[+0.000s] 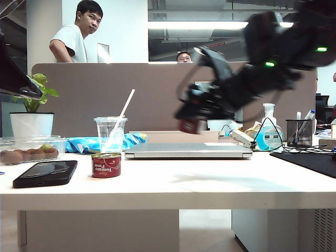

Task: Stack a can of tomatoes on the right onto the can of tomatoes on the left.

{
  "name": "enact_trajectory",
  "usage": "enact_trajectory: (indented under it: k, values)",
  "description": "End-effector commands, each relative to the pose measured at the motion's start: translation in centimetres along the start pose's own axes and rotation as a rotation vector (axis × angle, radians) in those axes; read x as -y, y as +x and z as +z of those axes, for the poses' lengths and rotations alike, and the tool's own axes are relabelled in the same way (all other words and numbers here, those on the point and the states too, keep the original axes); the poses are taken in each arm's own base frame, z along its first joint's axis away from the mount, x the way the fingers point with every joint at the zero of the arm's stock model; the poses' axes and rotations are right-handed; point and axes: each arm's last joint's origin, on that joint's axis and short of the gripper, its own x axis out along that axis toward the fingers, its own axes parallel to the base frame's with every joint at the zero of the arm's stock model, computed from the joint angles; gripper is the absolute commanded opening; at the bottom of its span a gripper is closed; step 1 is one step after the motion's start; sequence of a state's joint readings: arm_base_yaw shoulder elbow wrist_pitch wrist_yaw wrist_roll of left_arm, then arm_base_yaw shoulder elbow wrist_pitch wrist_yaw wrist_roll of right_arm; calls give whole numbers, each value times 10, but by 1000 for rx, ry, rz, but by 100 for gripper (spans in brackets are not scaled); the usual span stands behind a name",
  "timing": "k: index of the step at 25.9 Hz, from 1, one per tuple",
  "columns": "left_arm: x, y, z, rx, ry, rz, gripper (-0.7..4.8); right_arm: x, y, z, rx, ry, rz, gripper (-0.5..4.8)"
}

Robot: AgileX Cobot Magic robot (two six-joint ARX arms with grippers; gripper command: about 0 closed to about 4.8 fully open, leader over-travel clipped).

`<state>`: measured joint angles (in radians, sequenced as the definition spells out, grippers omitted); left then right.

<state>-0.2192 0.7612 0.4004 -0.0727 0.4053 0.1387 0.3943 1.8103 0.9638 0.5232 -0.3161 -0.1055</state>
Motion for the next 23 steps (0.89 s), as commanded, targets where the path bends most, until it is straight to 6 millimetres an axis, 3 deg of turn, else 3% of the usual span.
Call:
enact_trajectory:
  k: [1, 5, 11, 15, 23]
  values:
    - [-1, -1, 2, 4, 4, 48, -5, -21, 28, 15, 16, -29, 99, 197]
    - [-3, -1, -1, -31, -29, 105, -5, -55, 60, 25, -9, -51, 194, 197]
    - [-3, -1, -6, -87, -45, 155, -5, -96, 82, 31, 10, -110, 297, 197]
    - [-3, -3, -5, -77, -42, 153, -5, -101, 90, 19, -37, -106, 309, 197]
    - [-3, -3, -3, -72, -41, 149, -5, -99, 92, 14, -37, -147, 286, 197]
